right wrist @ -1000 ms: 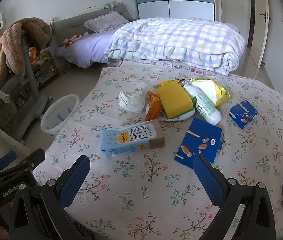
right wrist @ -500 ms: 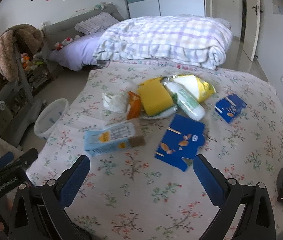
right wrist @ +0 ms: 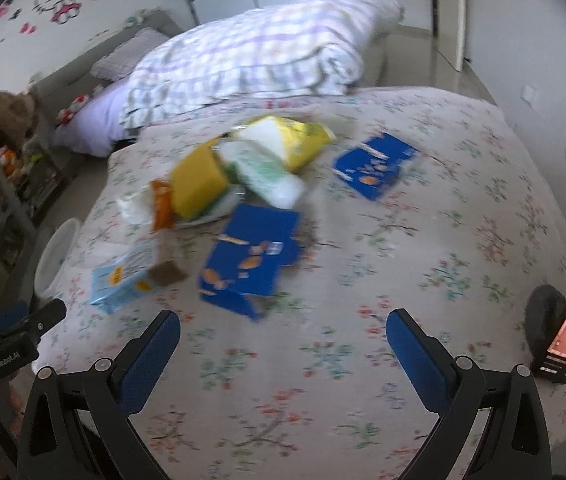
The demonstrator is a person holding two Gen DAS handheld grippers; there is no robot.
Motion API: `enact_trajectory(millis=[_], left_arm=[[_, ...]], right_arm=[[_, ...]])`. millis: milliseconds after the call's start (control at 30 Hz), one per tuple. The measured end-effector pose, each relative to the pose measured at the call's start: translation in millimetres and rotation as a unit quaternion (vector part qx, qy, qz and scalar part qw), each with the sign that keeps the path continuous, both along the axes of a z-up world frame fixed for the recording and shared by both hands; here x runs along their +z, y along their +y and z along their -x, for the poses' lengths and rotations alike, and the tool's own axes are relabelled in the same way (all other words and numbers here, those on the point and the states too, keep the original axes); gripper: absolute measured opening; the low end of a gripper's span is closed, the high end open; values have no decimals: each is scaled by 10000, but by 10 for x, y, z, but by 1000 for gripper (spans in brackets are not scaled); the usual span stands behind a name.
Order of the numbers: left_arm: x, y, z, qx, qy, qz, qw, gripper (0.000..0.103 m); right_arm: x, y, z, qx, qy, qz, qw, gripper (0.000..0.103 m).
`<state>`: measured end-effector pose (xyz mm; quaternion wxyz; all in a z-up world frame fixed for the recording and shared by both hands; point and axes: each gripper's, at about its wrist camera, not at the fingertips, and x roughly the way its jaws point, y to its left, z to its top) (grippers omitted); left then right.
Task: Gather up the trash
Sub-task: 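Reach the left tool to the blue milk carton while the right tool reaches the blue biscuit box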
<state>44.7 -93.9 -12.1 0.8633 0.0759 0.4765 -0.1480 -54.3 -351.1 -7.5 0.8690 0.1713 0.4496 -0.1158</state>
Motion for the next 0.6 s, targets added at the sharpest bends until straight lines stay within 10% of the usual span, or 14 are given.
enact_trajectory(millis=[600], left_arm=[[-488, -758, -433, -1558, 645, -71, 9857, 91]], right_arm=[[-246, -445, 35, -519, 234, -262, 9980, 103]])
